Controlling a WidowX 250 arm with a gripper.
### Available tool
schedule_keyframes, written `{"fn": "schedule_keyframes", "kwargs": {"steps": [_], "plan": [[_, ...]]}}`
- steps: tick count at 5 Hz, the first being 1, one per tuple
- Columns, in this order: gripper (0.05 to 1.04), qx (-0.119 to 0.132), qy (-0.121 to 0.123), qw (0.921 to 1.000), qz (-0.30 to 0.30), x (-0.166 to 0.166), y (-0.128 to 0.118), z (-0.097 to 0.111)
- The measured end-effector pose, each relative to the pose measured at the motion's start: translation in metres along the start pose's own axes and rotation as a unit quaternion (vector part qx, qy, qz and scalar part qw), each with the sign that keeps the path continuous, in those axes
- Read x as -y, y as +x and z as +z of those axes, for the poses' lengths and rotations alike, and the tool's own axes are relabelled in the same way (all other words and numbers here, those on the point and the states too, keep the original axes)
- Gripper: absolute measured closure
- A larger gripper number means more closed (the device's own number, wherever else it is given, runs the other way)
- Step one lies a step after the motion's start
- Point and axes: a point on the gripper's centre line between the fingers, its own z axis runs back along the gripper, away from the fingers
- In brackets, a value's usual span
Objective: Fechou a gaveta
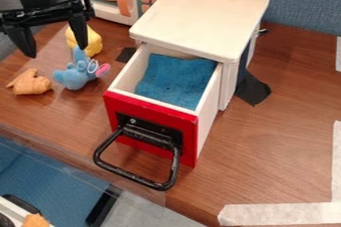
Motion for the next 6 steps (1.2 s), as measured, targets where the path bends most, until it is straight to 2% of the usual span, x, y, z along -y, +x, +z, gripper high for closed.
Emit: {"fn": "schedule_keyframes", "kwargs": {"steps": [1, 2, 3, 4, 5, 6], "plan": [[0.082, -0.013, -0.001, 0.9999, -0.001, 0.000, -0.005, -0.005], [0.082, -0.010, -0.022, 0.9991, -0.035, -0.001, -0.032, 0.006], [0.082, 0.002, -0.032, 0.9970, -0.070, -0.003, -0.056, 0.016], [0.082, 0.016, -0.042, 0.9910, -0.126, -0.003, -0.090, 0.021], [0.082, 0.012, -0.034, 0.9831, -0.180, 0.000, -0.116, 0.012], [0.082, 0.018, -0.018, 0.9661, -0.257, 0.008, -0.135, 0.000]]}}
